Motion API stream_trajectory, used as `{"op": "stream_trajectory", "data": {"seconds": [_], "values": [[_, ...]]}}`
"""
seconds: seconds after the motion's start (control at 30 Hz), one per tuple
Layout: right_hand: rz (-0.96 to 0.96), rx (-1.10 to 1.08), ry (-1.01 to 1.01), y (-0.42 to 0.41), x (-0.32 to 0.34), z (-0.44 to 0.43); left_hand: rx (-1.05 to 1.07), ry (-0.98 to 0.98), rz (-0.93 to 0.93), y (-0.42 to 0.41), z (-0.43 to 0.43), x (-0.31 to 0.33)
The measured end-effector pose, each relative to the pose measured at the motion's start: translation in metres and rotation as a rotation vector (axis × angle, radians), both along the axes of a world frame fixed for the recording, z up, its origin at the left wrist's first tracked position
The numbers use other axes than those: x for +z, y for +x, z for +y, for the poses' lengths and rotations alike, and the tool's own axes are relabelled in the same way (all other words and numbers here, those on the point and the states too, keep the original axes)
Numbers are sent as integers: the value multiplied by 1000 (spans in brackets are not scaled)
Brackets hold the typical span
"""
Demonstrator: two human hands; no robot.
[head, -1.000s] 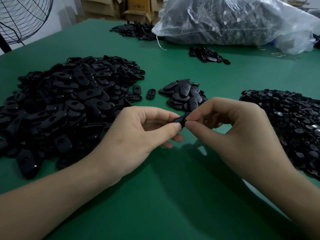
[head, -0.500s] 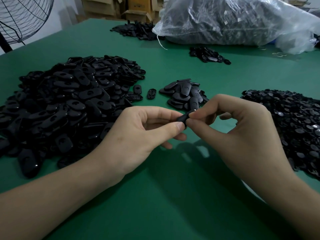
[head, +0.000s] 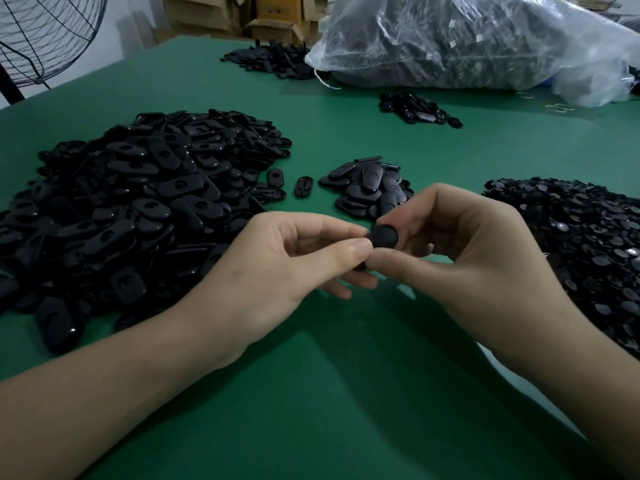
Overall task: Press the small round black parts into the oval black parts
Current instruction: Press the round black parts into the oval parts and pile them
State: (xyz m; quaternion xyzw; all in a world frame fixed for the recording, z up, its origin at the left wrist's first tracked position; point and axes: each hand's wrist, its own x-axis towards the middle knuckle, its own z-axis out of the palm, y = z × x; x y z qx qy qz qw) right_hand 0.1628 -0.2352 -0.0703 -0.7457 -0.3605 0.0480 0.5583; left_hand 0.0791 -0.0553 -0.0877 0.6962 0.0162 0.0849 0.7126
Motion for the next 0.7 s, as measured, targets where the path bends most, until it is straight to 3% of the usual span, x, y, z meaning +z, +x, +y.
{"op": "stream_trajectory", "data": {"seconds": [0.27, 0.53, 0.7], "values": [[-33, 47, -50, 2, 3, -1, -41, -32, 22, 2, 3, 0], [448, 112, 182, -3, -7, 2, 109, 70, -168, 0, -4, 0], [609, 140, 224, -6, -10, 6, 198, 259, -260, -2, -6, 1]]}}
